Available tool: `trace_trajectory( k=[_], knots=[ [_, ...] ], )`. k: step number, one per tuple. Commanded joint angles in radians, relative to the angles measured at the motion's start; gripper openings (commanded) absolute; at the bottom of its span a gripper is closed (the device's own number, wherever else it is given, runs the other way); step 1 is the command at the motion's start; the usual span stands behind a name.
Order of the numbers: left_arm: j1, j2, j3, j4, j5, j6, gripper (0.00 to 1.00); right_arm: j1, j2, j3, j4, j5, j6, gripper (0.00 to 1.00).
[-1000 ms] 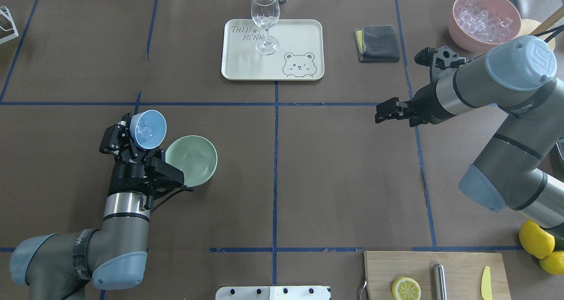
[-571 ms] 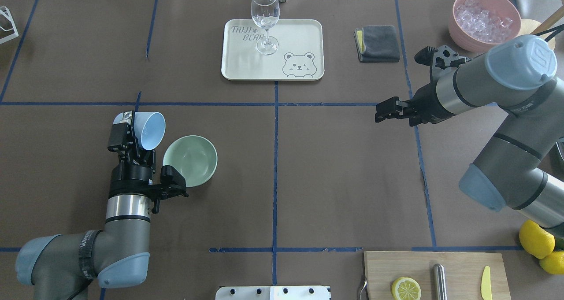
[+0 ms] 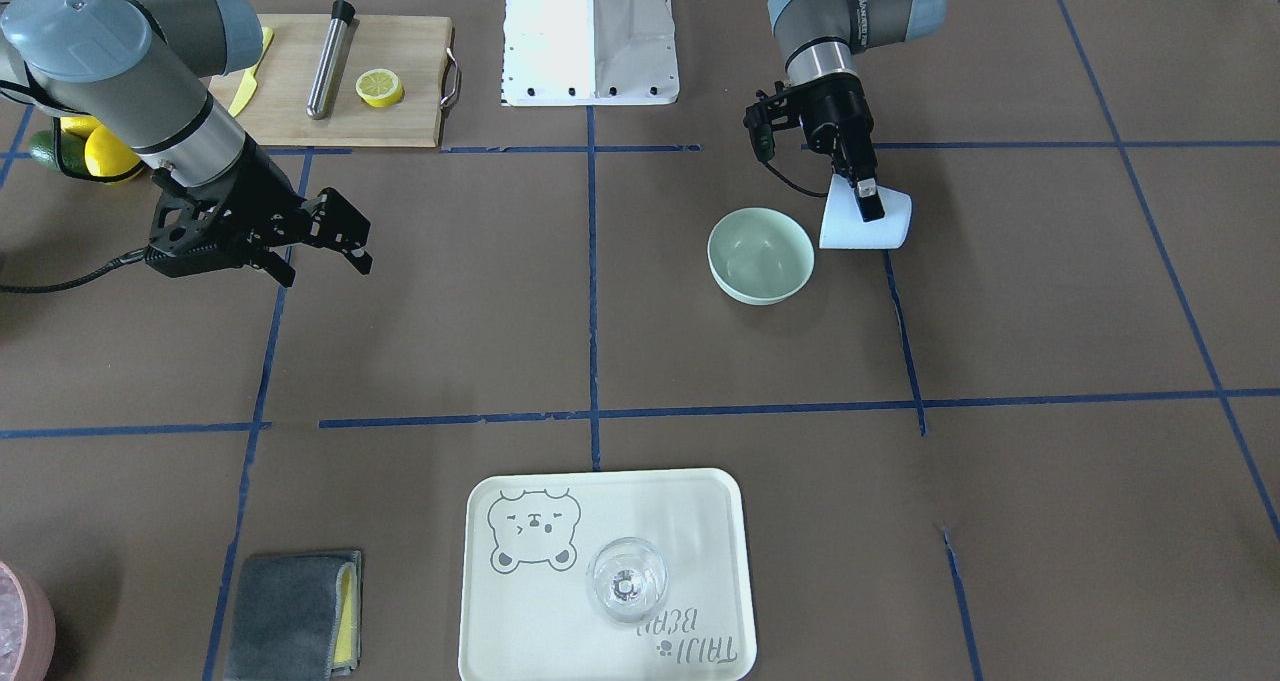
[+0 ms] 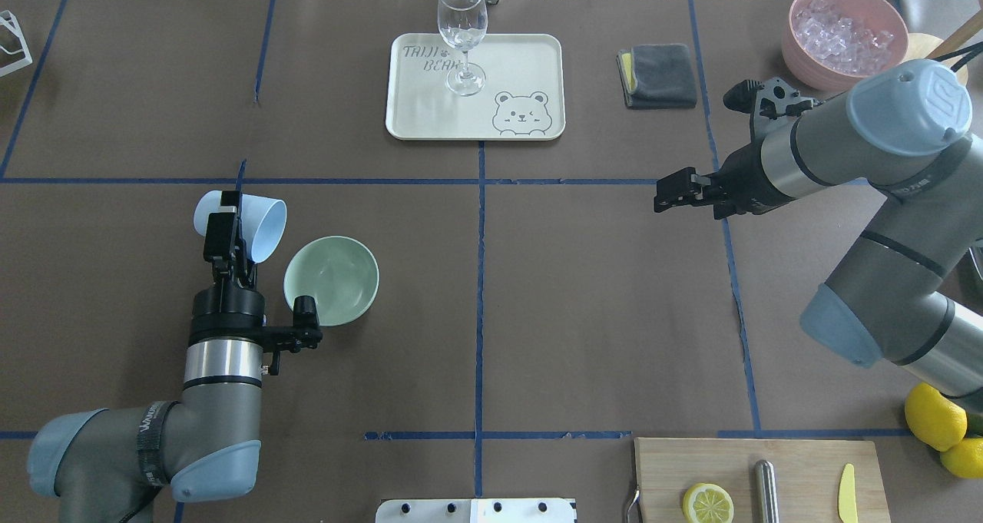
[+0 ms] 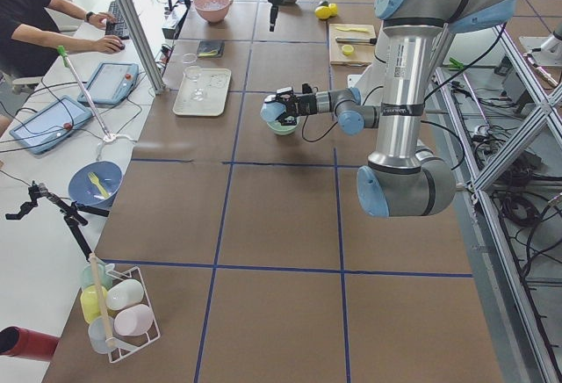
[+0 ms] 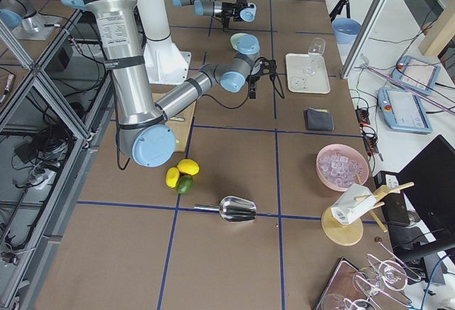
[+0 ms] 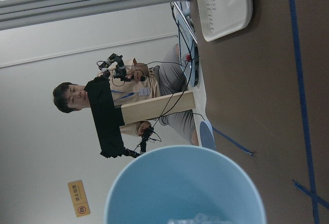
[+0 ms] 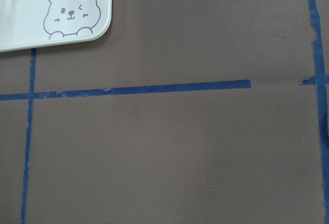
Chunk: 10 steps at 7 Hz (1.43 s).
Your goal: Pour ice into bowl
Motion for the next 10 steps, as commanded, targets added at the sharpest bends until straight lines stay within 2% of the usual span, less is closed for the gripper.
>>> trace_trajectory(
  k=[1, 6, 9, 10],
  knots=[
    [-0.001, 0.003, 0.037, 0.000, 0.016, 0.037, 0.00, 0.000, 0.007, 0.001, 0.000, 0.007, 0.008, 1.00],
    [0.000, 0.003, 0.047, 0.000, 0.014, 0.037, 0.00, 0.000, 0.020, 0.001, 0.000, 0.010, 0.024, 1.00],
    [-0.003, 0.003, 0.001, -0.003, -0.009, 0.038, 0.00, 0.000, 0.022, 0.001, 0.000, 0.010, 0.027, 1.00],
    [-0.007, 0.007, -0.056, -0.005, -0.089, 0.043, 0.00, 0.000, 0.027, 0.003, 0.000, 0.010, 0.031, 1.00]
  ],
)
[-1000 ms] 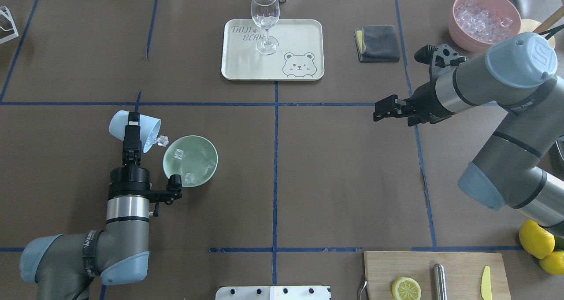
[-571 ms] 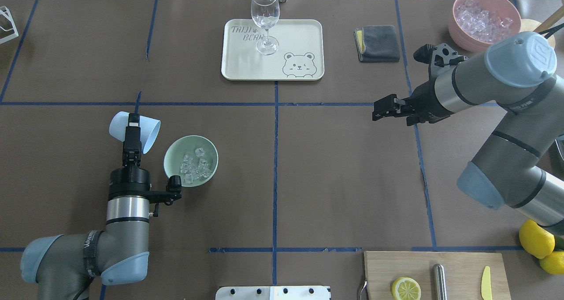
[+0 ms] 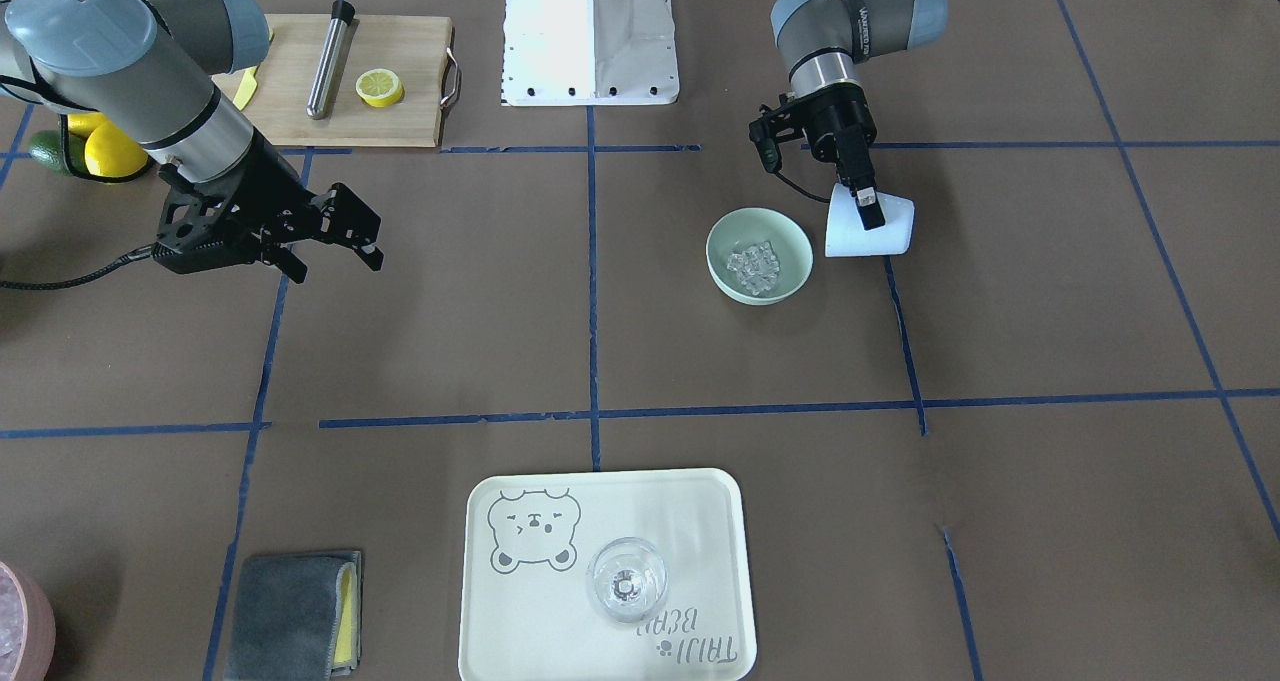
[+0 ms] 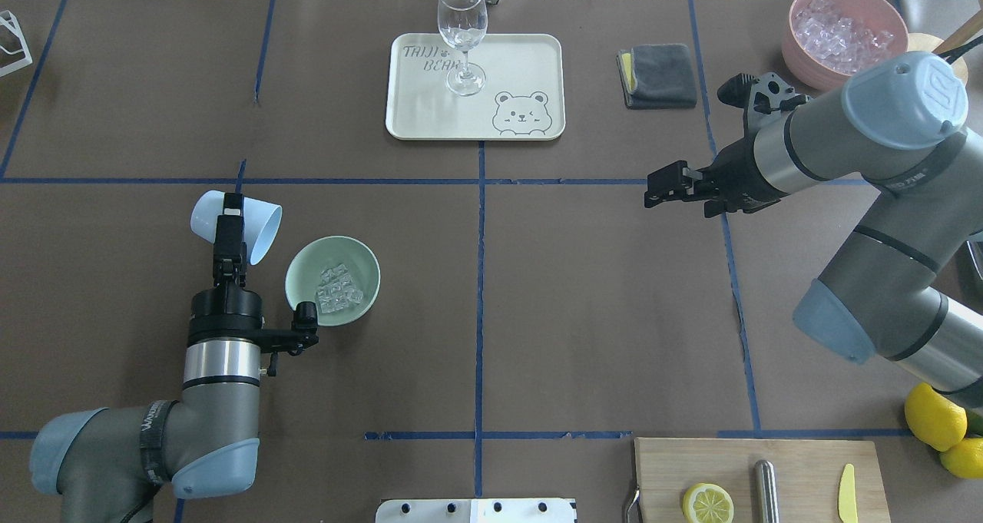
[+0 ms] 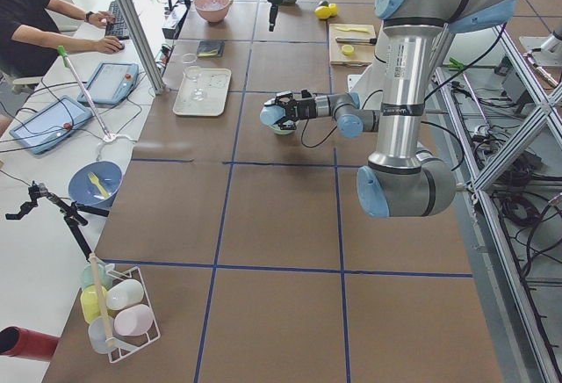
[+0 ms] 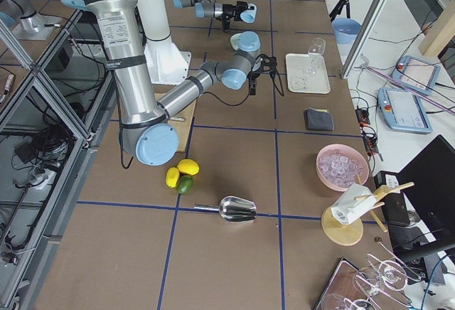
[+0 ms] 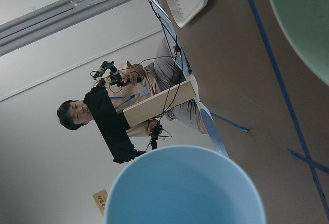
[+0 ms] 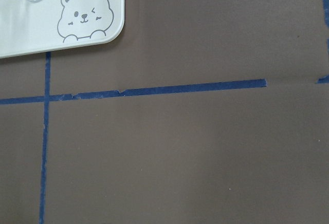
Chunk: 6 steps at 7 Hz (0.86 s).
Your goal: Pour ice into bowl
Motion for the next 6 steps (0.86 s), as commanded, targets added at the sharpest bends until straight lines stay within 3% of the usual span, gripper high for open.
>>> trace_trajectory(
  k=[1, 3, 5, 6],
  knots=[
    [-0.004, 0.005, -0.104, -0.007, -0.115, 0.091, 0.00, -0.002, 0.006, 0.001, 0.002, 0.000, 0.009, 1.00],
    [-0.013, -0.004, -0.215, -0.010, -0.308, 0.108, 0.00, -0.003, 0.006, 0.001, 0.002, -0.002, 0.009, 1.00],
    [-0.036, 0.000, -0.258, -0.015, -0.399, 0.102, 0.00, -0.003, 0.006, 0.001, 0.003, -0.002, 0.009, 1.00],
    [-0.080, 0.010, -0.279, -0.050, -0.492, 0.099, 0.00, -0.005, 0.007, 0.004, 0.003, -0.002, 0.009, 1.00]
  ],
)
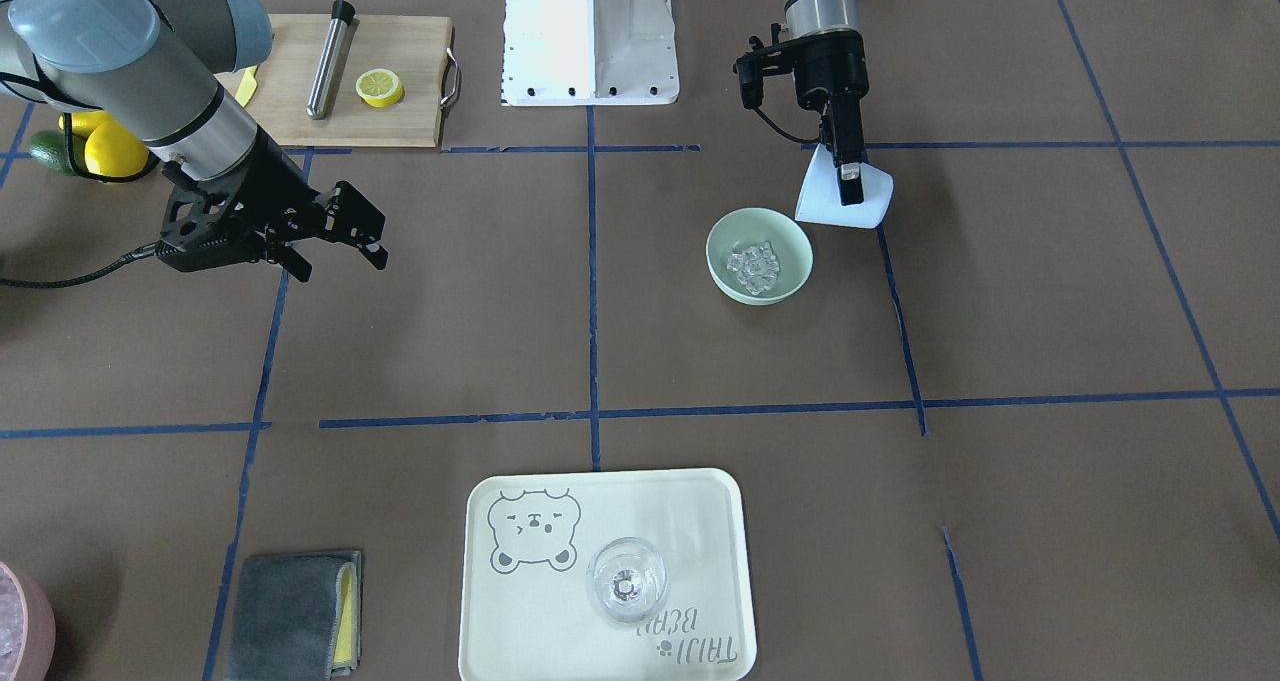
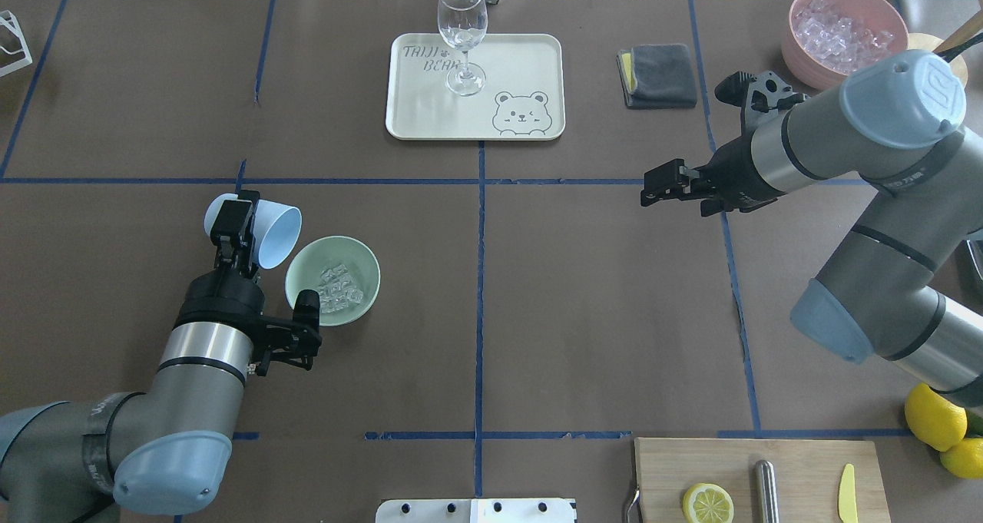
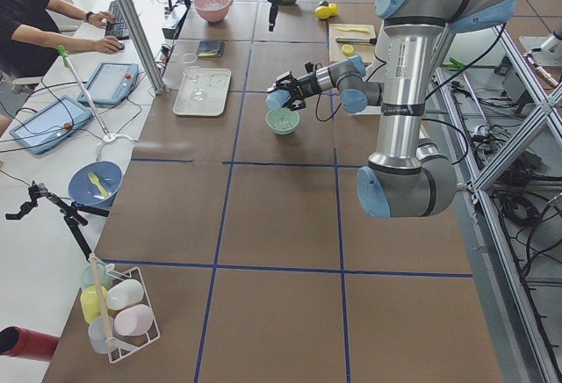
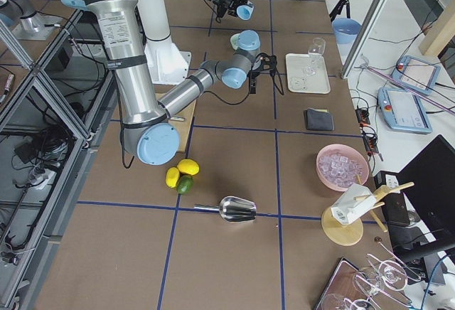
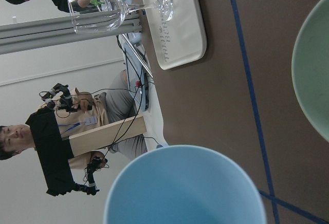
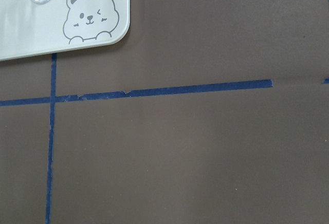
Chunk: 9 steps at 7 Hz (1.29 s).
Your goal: Pour ice into bowl
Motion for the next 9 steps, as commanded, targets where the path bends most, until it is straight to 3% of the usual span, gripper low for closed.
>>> trace_trajectory(
  k=[1, 4, 6, 7, 9],
  knots=[
    [-0.091, 0.010, -0.039, -0.069, -0.198, -0.007, 0.00, -0.001, 0.001, 0.010, -0.001, 0.000, 0.000, 1.00],
    [-0.220, 0.083, -0.027, -0.245, -0.418, -0.152, 0.00, -0.008, 0.007, 0.013, 0.000, -0.002, 0.015, 1.00],
    [-0.270, 0.299, 0.003, -0.623, -0.470, -0.167, 0.00, -0.011, 0.007, 0.017, 0.000, -0.003, 0.015, 1.00],
    [-0.290, 0.356, 0.046, -0.732, -0.522, -0.288, 0.00, -0.014, 0.007, 0.017, 0.000, -0.003, 0.031, 1.00],
    [-0.295, 0.424, 0.175, -1.002, -0.526, -0.448, 0.00, -0.023, 0.019, 0.026, -0.001, -0.003, 0.051, 1.00]
  ],
)
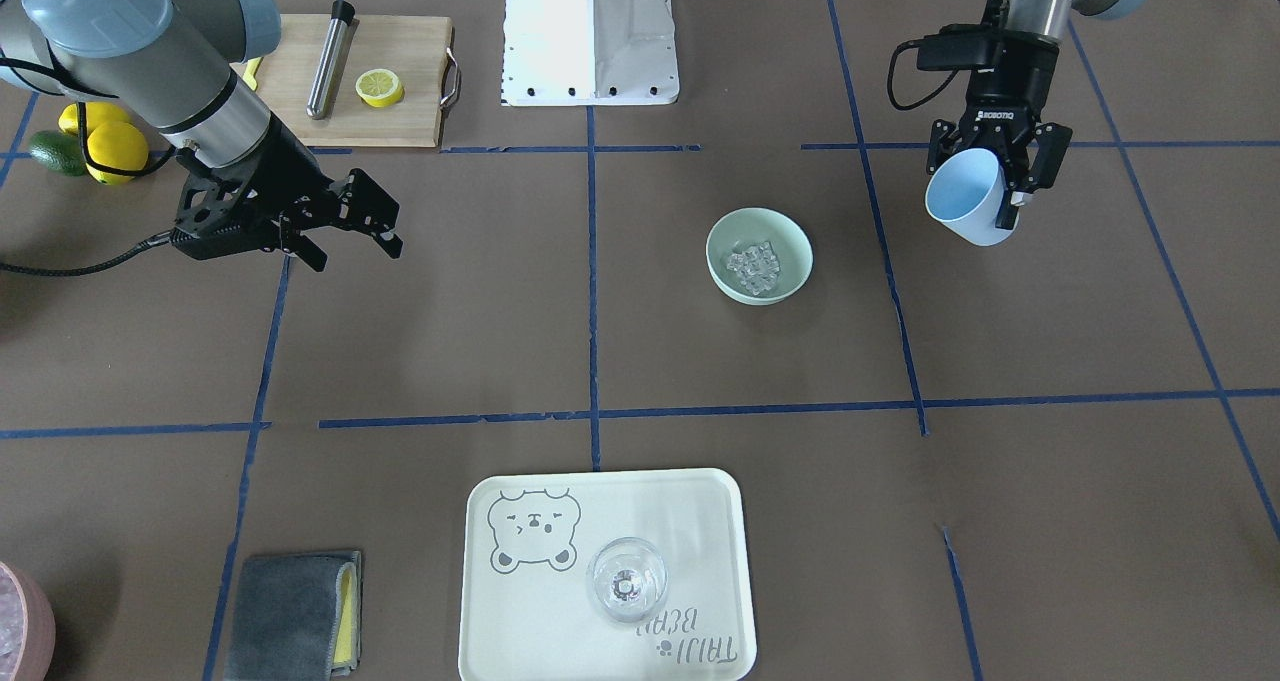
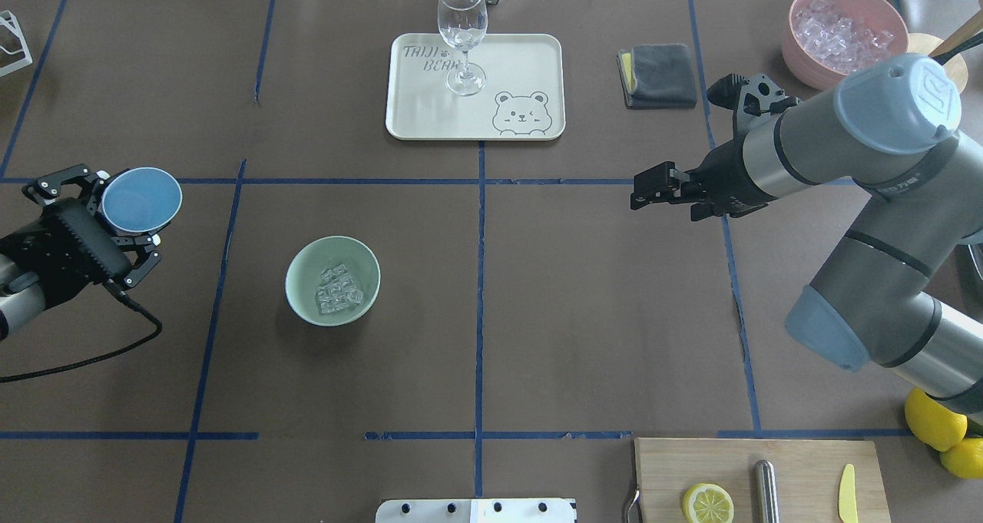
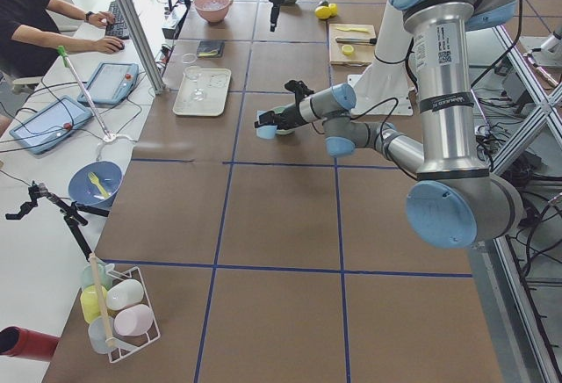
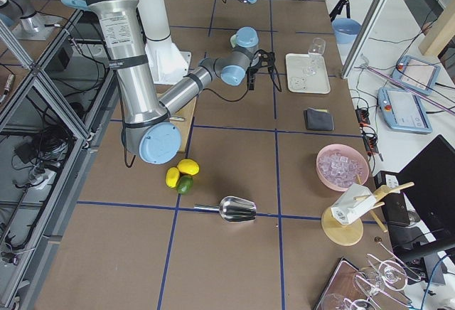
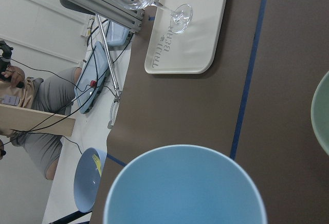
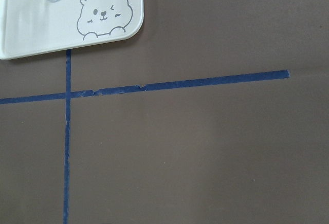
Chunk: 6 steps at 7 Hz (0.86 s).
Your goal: Pour ice into bowl
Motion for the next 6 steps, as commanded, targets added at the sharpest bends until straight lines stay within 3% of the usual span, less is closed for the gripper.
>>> trace_trajectory(
  k=[1, 3, 4, 5, 6],
  knots=[
    [-0.005, 0.078, 0.115, -0.210, -0.004, -0.257, 0.00, -0.004, 0.010, 0.005, -0.001, 0.003, 0.009, 1.00],
    [-0.004, 0.079, 0.184, -0.212, 0.052, -0.667, 0.00, -0.062, 0.079, -0.007, -0.013, -0.008, 0.104, 1.00],
    [-0.004, 0.079, 0.217, -0.212, 0.063, -0.785, 0.00, -0.141, 0.155, -0.042, -0.020, -0.085, 0.183, 1.00],
    [-0.004, 0.078, 0.262, -0.212, 0.119, -0.815, 0.00, -0.217, 0.244, -0.077, -0.083, -0.179, 0.213, 1.00],
    [-0.001, 0.070, 0.272, -0.221, 0.167, -0.820, 0.00, -0.266, 0.329, -0.125, -0.142, -0.210, 0.218, 1.00]
  ],
)
